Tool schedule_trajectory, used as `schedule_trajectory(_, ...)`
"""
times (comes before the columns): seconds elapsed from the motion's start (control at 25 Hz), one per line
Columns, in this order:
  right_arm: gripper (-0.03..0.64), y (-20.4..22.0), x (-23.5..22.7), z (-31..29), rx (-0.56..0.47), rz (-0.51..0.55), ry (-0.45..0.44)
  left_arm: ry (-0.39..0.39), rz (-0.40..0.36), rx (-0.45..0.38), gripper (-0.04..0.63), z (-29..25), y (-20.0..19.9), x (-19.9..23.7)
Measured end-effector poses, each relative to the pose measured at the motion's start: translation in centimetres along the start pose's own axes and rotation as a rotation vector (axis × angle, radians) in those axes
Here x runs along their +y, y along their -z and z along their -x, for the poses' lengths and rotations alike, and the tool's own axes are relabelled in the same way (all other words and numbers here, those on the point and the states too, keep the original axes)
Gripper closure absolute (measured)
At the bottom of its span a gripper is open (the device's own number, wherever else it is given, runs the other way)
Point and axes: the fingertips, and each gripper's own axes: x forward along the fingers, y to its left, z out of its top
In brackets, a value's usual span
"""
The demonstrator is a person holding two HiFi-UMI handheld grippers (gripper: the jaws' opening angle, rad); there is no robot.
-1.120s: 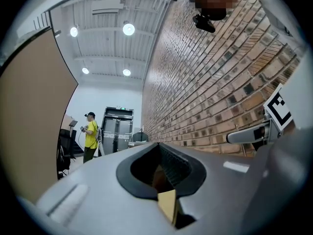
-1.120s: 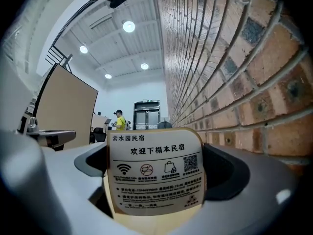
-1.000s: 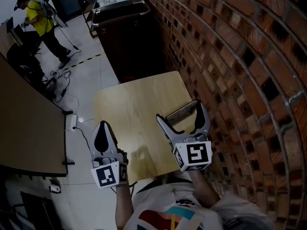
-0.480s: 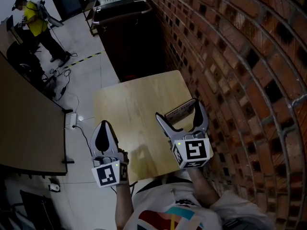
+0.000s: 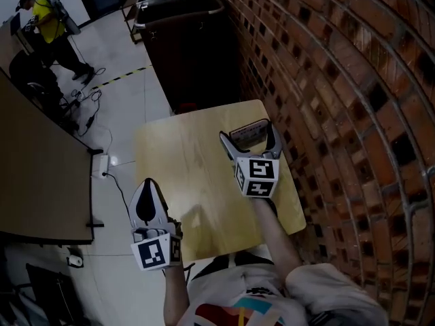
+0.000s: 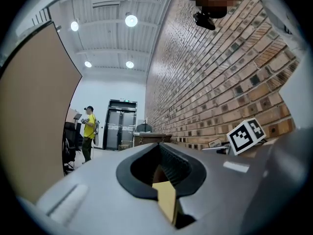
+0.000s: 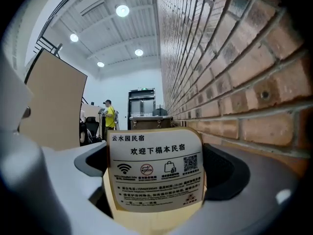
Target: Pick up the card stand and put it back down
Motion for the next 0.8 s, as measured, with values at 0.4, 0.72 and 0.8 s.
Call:
schedule_trajectory(0.4, 0.049, 7.9, -0.8, -10.9, 0.167, -0.052, 0.073, -0.049, -0.011, 0.091, 0.591, -1.5, 3.0, 3.0)
schedule_trajectory(0.72, 0.049, 12.7, -1.4, -16.7, 0.3, -0.104, 0.095, -0.064, -0.014, 0.139, 0.591, -2.4, 4.7, 4.3)
schedule_trajectory(0.8, 0.049, 13.9, -1.6, -17.2, 0.332, -0.094, 0.104, -0.072, -0.015, 0.15, 0.591, -2.4, 5.0, 4.7)
